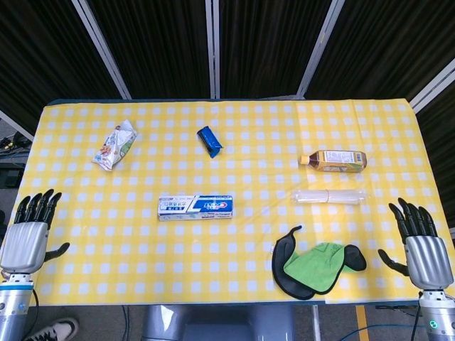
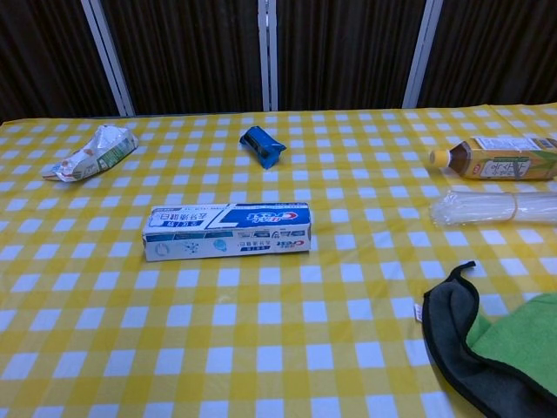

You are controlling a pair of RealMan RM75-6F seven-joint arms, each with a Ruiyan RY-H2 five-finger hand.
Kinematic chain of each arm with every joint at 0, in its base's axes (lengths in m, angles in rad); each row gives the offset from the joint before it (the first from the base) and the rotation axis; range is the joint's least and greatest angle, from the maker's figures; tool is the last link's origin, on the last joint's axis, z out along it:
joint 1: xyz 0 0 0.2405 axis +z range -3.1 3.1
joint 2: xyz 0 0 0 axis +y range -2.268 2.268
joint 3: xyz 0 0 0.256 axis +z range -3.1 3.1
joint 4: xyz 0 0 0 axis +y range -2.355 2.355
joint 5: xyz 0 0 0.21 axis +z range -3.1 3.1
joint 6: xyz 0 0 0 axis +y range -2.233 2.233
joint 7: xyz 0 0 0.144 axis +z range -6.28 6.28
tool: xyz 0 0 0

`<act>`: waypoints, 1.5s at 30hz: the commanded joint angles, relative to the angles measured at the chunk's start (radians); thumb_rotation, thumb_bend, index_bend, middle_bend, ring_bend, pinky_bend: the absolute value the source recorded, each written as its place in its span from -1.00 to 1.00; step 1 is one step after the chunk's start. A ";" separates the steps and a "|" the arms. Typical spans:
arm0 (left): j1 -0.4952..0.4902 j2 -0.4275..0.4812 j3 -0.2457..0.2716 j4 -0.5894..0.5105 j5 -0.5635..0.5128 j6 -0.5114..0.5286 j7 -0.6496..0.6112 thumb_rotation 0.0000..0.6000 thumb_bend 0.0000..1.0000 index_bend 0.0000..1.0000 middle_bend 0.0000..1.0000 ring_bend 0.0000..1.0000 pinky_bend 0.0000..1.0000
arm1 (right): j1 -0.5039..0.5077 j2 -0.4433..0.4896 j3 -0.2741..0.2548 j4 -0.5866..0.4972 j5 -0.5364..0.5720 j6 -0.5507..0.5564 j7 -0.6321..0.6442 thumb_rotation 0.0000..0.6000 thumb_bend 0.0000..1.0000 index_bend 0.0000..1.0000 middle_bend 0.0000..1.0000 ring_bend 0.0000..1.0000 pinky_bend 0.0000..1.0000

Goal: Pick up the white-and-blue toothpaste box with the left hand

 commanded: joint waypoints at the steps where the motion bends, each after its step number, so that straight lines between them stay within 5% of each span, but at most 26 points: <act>1: -0.055 -0.003 -0.039 -0.010 -0.035 -0.061 0.028 1.00 -0.75 -1.00 -1.00 -1.00 -0.96 | 0.003 0.004 0.003 0.003 0.005 -0.006 0.012 1.00 -0.79 -1.00 -1.00 -1.00 -1.00; 9: -0.239 -0.008 -0.149 -0.028 -0.158 -0.271 0.105 1.00 -0.74 -0.88 -1.00 -1.00 -0.84 | 0.002 0.017 0.013 0.003 0.021 -0.007 0.052 1.00 -0.79 -1.00 -1.00 -1.00 -1.00; 19: -0.527 -0.147 -0.244 0.067 -0.545 -0.537 0.280 1.00 -0.74 -0.84 -1.00 -1.00 -0.79 | 0.007 0.042 0.035 0.016 0.076 -0.039 0.126 1.00 -0.79 -1.00 -1.00 -1.00 -1.00; 32: -0.802 -0.338 -0.249 0.190 -0.910 -0.562 0.454 1.00 -0.73 -0.75 -1.00 -0.94 -0.74 | 0.009 0.065 0.049 0.030 0.111 -0.065 0.198 1.00 -0.79 -1.00 -1.00 -1.00 -1.00; 45: -0.974 -0.472 -0.229 0.276 -1.079 -0.516 0.534 1.00 -0.73 -0.73 -1.00 -0.92 -0.73 | 0.004 0.086 0.062 0.039 0.131 -0.072 0.269 1.00 -0.79 -1.00 -1.00 -1.00 -1.00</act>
